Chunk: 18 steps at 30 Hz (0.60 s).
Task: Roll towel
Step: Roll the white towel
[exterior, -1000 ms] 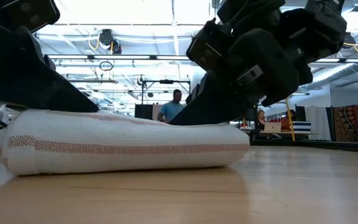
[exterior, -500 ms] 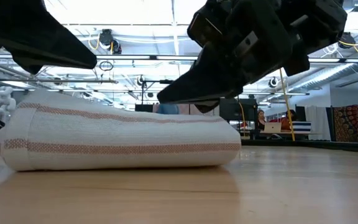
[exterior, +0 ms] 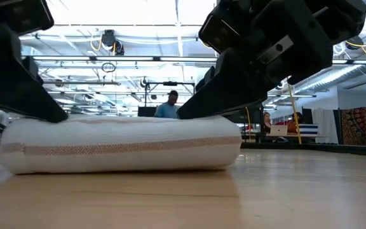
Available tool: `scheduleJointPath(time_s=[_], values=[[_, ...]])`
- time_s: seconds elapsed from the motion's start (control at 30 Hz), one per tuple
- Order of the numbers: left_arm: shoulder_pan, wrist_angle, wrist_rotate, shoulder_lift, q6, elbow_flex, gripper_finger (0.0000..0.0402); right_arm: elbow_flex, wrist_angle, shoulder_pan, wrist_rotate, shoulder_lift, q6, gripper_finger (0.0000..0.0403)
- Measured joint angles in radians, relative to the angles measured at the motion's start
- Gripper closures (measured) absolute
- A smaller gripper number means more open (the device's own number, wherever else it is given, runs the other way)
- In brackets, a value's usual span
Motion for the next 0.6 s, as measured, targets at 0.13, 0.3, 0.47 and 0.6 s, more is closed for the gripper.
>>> scheduleJointPath(time_s=[0.13,0.3,0.47,0.6], values=[[0.011,-0.023,-0.06,0.01,0.027,0.0,0.0354,0.001,-0.016,0.0,0.021,0.0,0.008,0.0402],[0.044,-0.066,-0.109,0.011,0.079,0.0,0.0354,0.002,-0.086,-0.005,0.153,0.0,-0.002,0.0402],[0.083,-0.108,-0.108,0.011,0.094,0.0,0.0354,0.002,-0.085,-0.021,0.171,0.0,-0.005,0.0402],[0.095,-0.106,-0.106,0.01,0.146,0.0,0.0354,0.002,-0.088,-0.025,0.172,0.0,-0.021,0.0402]])
